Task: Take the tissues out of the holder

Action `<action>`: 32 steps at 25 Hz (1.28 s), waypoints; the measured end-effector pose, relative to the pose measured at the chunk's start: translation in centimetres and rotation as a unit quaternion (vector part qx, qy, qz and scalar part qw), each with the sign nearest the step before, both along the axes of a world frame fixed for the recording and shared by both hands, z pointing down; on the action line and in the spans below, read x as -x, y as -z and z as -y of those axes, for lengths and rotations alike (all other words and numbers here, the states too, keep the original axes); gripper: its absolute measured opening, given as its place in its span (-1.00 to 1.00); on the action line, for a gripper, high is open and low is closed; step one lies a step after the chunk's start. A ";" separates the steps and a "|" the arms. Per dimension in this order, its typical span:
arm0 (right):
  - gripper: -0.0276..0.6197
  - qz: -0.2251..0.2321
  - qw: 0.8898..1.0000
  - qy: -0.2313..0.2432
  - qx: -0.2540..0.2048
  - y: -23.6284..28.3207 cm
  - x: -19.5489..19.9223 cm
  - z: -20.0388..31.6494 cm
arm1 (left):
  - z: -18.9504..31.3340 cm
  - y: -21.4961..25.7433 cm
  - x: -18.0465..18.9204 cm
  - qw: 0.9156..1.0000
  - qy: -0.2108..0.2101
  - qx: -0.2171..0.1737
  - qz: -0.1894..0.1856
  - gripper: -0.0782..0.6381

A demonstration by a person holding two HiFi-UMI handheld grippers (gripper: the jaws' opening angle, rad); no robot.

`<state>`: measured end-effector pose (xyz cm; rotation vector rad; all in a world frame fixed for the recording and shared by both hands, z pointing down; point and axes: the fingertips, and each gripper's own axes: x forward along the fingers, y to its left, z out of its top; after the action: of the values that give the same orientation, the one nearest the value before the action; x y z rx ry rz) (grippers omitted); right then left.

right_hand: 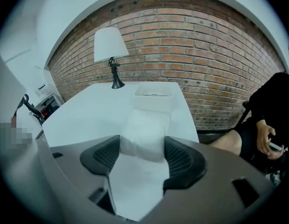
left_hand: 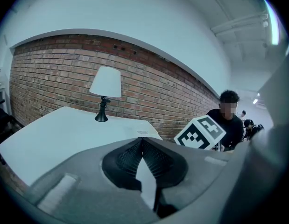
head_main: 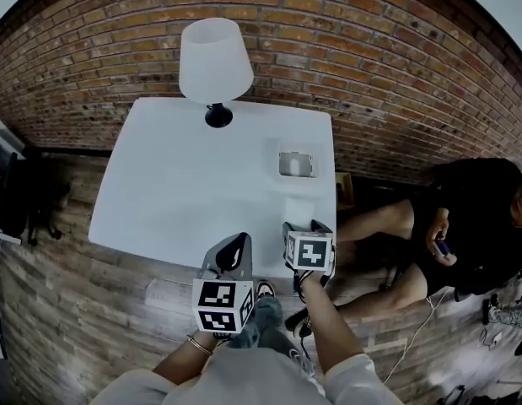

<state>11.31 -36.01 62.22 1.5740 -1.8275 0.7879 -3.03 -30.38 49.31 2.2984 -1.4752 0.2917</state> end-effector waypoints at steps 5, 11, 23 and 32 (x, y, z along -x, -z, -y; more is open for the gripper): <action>0.03 -0.002 1.000 0.003 0.006 -1.1 -0.2 -0.3 | 0.1 -0.6 -0.4 1.000 -0.001 0.005 0.005 -0.76; 0.04 -0.005 1.000 0.012 0.004 -1.4 -0.1 -0.3 | 0.3 -0.8 -0.7 1.000 0.000 0.007 0.009 -0.76; 0.13 0.023 0.999 0.024 -0.010 -2.0 0.2 -0.6 | 0.3 -0.7 -1.5 1.000 0.002 0.006 0.005 -0.76; 0.24 0.056 0.998 0.017 -0.039 -0.7 0.5 -1.0 | 0.7 -0.3 -1.5 1.000 0.005 0.003 0.001 -0.76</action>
<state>10.85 -35.04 62.95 1.5697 -1.9824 0.8139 -1.50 -31.07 49.60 2.2858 -1.4844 0.2949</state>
